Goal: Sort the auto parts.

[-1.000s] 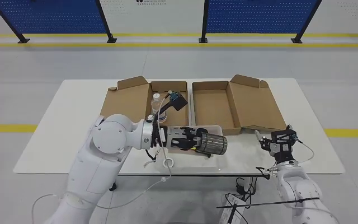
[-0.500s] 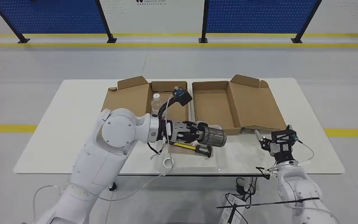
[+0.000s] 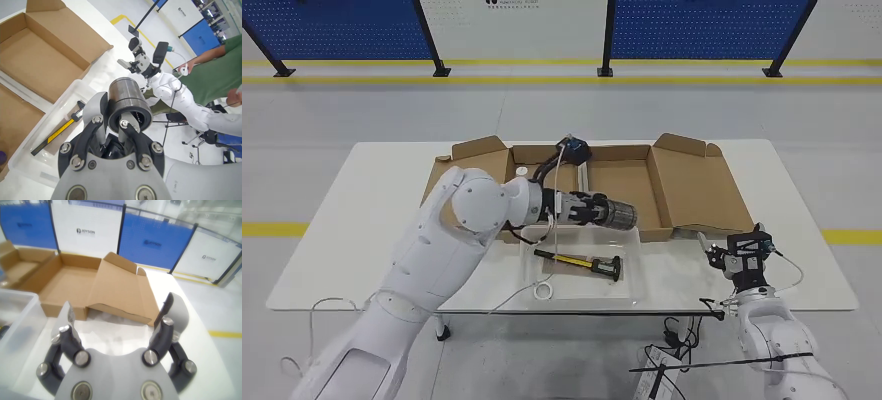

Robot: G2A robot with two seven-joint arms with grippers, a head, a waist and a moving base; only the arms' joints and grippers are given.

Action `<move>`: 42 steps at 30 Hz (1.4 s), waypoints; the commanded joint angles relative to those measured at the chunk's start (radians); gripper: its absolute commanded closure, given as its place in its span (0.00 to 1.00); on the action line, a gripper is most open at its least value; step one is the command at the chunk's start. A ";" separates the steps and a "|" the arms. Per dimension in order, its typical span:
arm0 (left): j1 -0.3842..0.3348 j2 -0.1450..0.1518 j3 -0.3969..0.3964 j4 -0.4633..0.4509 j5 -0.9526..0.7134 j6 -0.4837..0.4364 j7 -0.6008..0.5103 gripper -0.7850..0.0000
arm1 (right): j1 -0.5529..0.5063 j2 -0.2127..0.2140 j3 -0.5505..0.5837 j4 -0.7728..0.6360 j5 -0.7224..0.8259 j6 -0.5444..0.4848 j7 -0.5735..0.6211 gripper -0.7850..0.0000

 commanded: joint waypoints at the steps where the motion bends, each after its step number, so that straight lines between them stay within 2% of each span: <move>1: -0.020 -0.005 0.026 0.028 0.033 0.023 0.015 1.00 | 0.000 0.000 0.000 0.000 0.000 0.000 0.000 0.00; 9: -0.080 -0.017 0.111 0.110 0.230 0.144 0.013 1.00 | 0.000 0.000 0.000 0.000 0.000 0.000 0.000 0.00; 16: -0.105 -0.024 0.148 0.159 0.369 0.275 0.007 1.00 | 0.000 0.000 0.000 0.000 0.000 0.000 0.000 0.00; 22: -0.127 -0.030 0.176 0.186 0.466 0.336 -0.018 1.00 | 0.000 0.000 0.000 0.000 0.000 0.000 0.000 0.00; 42: -0.136 -0.034 0.185 0.193 0.482 0.343 -0.032 1.00 | 0.000 0.000 0.000 0.000 0.000 0.000 0.000 0.00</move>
